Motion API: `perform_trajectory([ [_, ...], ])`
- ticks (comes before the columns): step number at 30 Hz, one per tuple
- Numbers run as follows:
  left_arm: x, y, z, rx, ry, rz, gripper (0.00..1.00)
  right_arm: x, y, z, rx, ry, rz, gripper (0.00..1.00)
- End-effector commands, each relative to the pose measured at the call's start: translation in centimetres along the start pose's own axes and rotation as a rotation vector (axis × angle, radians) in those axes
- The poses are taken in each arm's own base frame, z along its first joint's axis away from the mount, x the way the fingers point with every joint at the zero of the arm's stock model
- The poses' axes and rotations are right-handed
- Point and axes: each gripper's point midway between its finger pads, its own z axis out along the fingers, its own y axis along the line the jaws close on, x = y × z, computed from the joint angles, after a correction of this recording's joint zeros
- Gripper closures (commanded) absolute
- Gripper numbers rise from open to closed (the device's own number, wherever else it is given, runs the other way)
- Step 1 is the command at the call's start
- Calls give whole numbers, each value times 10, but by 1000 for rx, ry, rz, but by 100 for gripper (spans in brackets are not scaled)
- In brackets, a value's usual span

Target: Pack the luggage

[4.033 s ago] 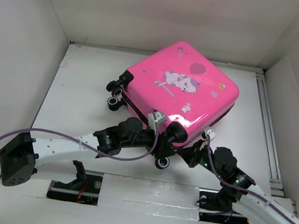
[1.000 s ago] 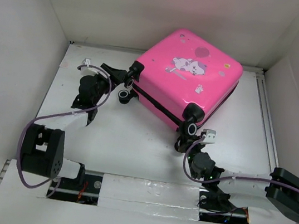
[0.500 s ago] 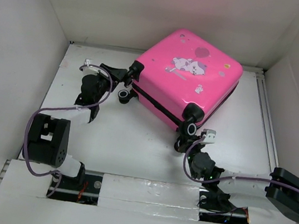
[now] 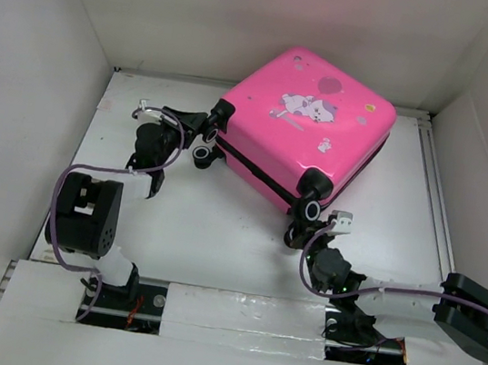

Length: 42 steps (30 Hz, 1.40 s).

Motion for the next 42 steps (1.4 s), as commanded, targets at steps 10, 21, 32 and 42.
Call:
perform_trajectory([
  [10,14,-40,-24,167,7,25,100,-32,57,-5,-202,18,103,100],
  [21,143,-66,-113,227,196,136,100,-62,58,8,-151,90,0,100],
  [32,217,-106,-158,355,419,167,100,-34,86,18,-313,126,-26,100],
  [42,216,-136,-175,440,414,167,100,-18,151,3,-610,188,5,100],
])
